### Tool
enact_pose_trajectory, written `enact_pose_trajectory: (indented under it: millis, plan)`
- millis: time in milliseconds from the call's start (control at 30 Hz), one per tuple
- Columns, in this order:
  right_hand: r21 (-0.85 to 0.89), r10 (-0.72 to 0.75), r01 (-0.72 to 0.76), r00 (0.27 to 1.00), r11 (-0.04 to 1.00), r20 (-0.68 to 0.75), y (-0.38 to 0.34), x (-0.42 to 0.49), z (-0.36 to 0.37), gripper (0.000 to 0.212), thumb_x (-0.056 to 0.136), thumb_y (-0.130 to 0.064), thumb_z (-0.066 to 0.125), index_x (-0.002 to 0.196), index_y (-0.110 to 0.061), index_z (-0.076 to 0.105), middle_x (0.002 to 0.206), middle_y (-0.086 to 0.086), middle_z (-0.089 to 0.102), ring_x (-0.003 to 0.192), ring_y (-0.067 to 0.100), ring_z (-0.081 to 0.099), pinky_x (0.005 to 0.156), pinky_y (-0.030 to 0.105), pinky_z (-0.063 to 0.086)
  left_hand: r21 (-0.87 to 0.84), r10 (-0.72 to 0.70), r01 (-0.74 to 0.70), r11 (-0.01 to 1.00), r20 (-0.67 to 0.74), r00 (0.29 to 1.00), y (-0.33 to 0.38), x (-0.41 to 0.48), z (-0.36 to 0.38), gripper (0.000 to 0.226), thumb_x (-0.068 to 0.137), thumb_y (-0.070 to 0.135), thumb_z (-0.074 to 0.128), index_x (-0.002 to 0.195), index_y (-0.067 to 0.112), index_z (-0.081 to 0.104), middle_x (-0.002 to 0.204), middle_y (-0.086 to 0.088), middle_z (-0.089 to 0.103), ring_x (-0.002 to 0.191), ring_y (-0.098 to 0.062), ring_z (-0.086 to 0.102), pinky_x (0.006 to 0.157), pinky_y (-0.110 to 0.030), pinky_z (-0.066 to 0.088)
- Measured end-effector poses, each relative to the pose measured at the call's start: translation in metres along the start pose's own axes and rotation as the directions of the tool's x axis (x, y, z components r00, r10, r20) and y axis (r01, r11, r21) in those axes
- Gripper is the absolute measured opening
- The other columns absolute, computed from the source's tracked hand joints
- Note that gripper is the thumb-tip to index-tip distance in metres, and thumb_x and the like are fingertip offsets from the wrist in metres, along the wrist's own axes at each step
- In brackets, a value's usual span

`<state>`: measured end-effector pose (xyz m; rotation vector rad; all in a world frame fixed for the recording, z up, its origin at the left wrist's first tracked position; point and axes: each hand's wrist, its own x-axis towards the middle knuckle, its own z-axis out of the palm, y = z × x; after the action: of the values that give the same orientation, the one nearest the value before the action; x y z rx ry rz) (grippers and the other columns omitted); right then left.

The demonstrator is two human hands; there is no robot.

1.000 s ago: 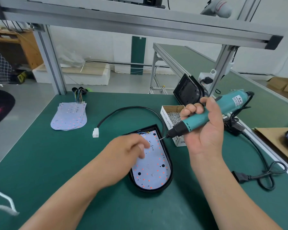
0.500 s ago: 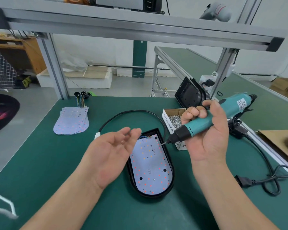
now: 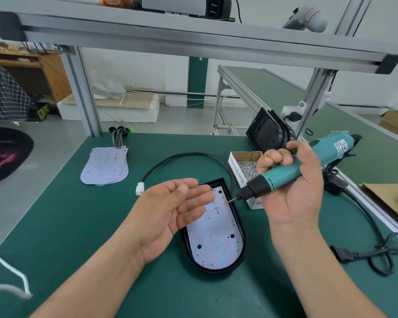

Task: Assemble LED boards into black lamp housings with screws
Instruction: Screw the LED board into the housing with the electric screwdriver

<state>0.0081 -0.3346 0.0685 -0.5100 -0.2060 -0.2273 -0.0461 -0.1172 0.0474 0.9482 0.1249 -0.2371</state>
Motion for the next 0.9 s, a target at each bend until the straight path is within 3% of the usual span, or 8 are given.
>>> enact_pose_trajectory:
  millis: [233, 333, 400, 567, 700, 800, 900]
  plan:
    - [-0.003, 0.000, 0.000, 1.000, 1.000, -0.012, 0.000, 0.001, -0.002, 0.011, 0.099, -0.019, 0.065, 0.092, -0.012, 0.063, 0.073, 0.000, 0.047, 0.072, 0.017, 0.053, 0.073, 0.030, 0.052, -0.229, 0.010, -0.009, 0.973, 0.002, 1.000, 0.010, 0.002, -0.002, 0.039, 0.100, -0.018, 0.034, 0.137, -0.014, 0.048, 0.124, -0.035, 0.070, 0.115, -0.041, 0.073, 0.090, -0.038, 0.064]
    - [-0.003, -0.002, 0.002, 1.000, 1.000, -0.010, 0.000, 0.002, -0.003, 0.010, 0.099, -0.019, 0.067, 0.092, -0.012, 0.063, 0.073, 0.000, 0.047, 0.072, 0.017, 0.053, 0.073, 0.031, 0.052, -0.348, -0.046, 0.016, 0.937, -0.078, 0.996, 0.013, 0.003, -0.008, 0.037, 0.099, -0.015, 0.036, 0.135, -0.019, 0.047, 0.130, -0.041, 0.061, 0.109, -0.044, 0.075, 0.090, -0.043, 0.063]
    - [-0.007, -0.004, 0.004, 1.000, 1.000, -0.011, 0.000, 0.002, -0.004, 0.010, 0.098, -0.019, 0.067, 0.091, -0.012, 0.064, 0.073, 0.000, 0.047, 0.072, 0.017, 0.054, 0.073, 0.031, 0.053, -0.342, -0.072, 0.047, 0.938, -0.060, 0.996, 0.011, 0.001, -0.008, 0.037, 0.100, -0.015, 0.032, 0.134, -0.020, 0.045, 0.125, -0.040, 0.065, 0.109, -0.041, 0.076, 0.088, -0.040, 0.064]
    - [-0.017, -0.003, 0.003, 1.000, 1.000, -0.017, 0.001, 0.002, -0.003, 0.010, 0.098, -0.019, 0.068, 0.091, -0.012, 0.064, 0.073, 0.000, 0.048, 0.071, 0.017, 0.054, 0.073, 0.031, 0.053, -0.198, -0.071, 0.070, 0.978, 0.005, 0.997, 0.002, 0.000, -0.002, 0.030, 0.108, -0.009, 0.034, 0.130, -0.017, 0.053, 0.116, -0.032, 0.074, 0.101, -0.031, 0.079, 0.073, -0.029, 0.065]
    - [-0.009, -0.004, 0.004, 1.000, 1.000, -0.012, 0.000, 0.001, -0.003, 0.011, 0.099, -0.019, 0.065, 0.090, -0.012, 0.064, 0.072, 0.000, 0.047, 0.072, 0.017, 0.053, 0.073, 0.031, 0.052, 0.098, -0.033, 0.028, 0.995, 0.048, 0.998, -0.002, -0.003, -0.003, 0.024, 0.113, 0.007, 0.041, 0.131, -0.001, 0.054, 0.118, -0.020, 0.078, 0.095, -0.029, 0.080, 0.063, -0.032, 0.065]
    - [-0.009, -0.011, 0.011, 1.000, 1.000, -0.001, -0.001, 0.001, -0.002, 0.011, 0.099, -0.019, 0.066, 0.091, -0.012, 0.064, 0.073, 0.000, 0.047, 0.073, 0.017, 0.052, 0.074, 0.031, 0.051, 0.317, -0.011, -0.014, 0.948, 0.078, 0.997, -0.010, -0.006, -0.001, 0.020, 0.113, 0.020, 0.049, 0.120, 0.002, 0.055, 0.110, -0.016, 0.080, 0.087, -0.031, 0.080, 0.059, -0.032, 0.062]
    - [-0.003, -0.014, 0.014, 1.000, 1.000, 0.005, -0.001, 0.000, -0.001, 0.011, 0.099, -0.019, 0.065, 0.091, -0.012, 0.063, 0.073, 0.000, 0.046, 0.073, 0.017, 0.052, 0.074, 0.031, 0.051, 0.500, 0.050, -0.077, 0.863, 0.069, 0.996, -0.018, -0.005, 0.000, 0.017, 0.104, 0.024, 0.066, 0.103, 0.009, 0.074, 0.093, -0.007, 0.080, 0.062, -0.018, 0.066, 0.052, -0.028, 0.053]
